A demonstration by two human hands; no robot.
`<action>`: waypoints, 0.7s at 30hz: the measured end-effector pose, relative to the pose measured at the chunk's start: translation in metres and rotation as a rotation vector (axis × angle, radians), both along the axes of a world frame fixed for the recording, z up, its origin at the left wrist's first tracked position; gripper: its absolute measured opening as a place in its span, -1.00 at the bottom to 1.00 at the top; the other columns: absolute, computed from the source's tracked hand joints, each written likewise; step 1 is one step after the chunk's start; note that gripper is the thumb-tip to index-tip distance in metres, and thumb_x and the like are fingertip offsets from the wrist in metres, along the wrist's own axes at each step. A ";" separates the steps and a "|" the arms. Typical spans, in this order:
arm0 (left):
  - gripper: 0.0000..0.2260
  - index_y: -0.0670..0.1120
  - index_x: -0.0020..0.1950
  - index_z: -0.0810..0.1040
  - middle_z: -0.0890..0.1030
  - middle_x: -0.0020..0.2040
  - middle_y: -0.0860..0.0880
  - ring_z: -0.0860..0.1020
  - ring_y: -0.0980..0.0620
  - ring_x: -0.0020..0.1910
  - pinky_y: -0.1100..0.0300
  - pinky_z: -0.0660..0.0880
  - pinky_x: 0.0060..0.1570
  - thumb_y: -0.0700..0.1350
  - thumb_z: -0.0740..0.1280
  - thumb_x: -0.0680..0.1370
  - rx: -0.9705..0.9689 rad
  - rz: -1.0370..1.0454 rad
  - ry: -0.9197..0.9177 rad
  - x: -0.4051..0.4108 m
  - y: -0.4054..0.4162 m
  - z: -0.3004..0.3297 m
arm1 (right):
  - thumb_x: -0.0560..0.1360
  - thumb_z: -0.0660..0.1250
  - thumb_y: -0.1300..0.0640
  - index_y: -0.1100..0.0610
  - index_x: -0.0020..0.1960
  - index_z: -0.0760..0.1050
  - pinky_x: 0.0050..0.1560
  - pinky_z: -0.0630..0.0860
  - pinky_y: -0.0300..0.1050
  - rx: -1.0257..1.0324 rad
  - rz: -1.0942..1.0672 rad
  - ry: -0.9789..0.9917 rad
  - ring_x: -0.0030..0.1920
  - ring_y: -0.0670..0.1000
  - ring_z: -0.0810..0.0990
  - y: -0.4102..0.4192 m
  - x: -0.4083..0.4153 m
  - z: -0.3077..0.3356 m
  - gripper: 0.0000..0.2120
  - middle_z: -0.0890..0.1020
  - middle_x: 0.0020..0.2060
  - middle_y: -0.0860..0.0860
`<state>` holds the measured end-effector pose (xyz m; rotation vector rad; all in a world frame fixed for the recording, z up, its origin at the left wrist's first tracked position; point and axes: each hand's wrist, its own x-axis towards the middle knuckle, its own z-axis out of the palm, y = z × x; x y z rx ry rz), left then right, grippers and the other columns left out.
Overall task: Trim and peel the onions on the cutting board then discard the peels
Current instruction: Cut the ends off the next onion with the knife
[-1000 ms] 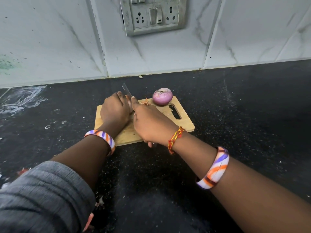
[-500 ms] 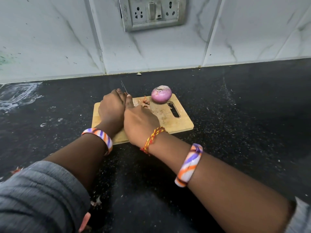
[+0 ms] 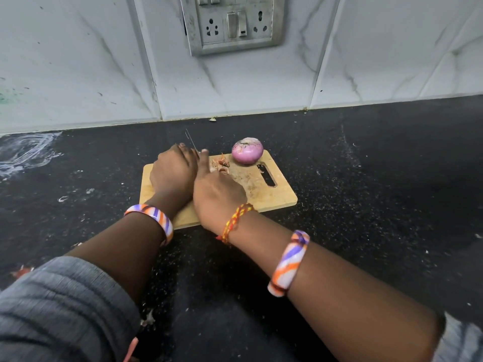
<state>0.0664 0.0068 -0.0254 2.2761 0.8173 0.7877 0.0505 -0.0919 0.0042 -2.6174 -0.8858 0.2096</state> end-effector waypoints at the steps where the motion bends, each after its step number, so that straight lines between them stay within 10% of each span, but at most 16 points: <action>1: -0.63 -0.29 0.00 0.51 0.56 0.04 -0.35 0.50 -0.33 0.04 0.03 0.38 -0.09 -0.06 0.03 0.62 0.010 0.009 -0.003 -0.001 -0.001 0.001 | 0.54 0.06 0.32 0.31 0.49 -0.19 -0.03 0.42 0.00 0.006 0.029 0.012 0.13 0.21 0.53 -0.005 0.001 0.002 -0.38 0.52 0.17 0.23; 5: -0.62 -0.28 -0.01 0.51 0.57 0.03 -0.34 0.49 -0.33 0.03 0.04 0.35 -0.12 -0.08 -0.01 0.63 0.005 0.017 -0.010 0.001 -0.003 -0.001 | 0.56 0.07 0.27 0.28 0.05 0.36 -0.43 0.38 -0.22 0.141 0.056 0.281 -0.35 0.11 0.51 -0.026 0.003 0.017 -0.85 0.57 -0.19 0.19; 13: -0.62 -0.28 -0.01 0.51 0.56 0.05 -0.33 0.49 -0.33 0.05 0.05 0.34 -0.11 -0.07 -0.01 0.63 -0.009 0.023 0.013 -0.001 -0.003 0.002 | 0.56 0.07 0.28 0.10 0.53 -0.08 -0.21 0.27 -0.07 0.199 0.113 -0.033 -0.01 0.22 0.52 -0.032 -0.011 0.020 -0.40 0.53 0.03 0.21; 21: -0.61 -0.28 -0.02 0.51 0.57 0.02 -0.33 0.50 -0.32 0.01 0.09 0.28 -0.17 -0.08 -0.02 0.63 0.048 0.018 -0.006 0.001 0.000 -0.004 | 0.57 0.04 0.28 0.10 0.51 0.05 -0.29 0.44 -0.13 0.168 0.121 0.161 -0.31 0.06 0.39 -0.038 -0.005 0.012 -0.48 0.56 0.05 0.20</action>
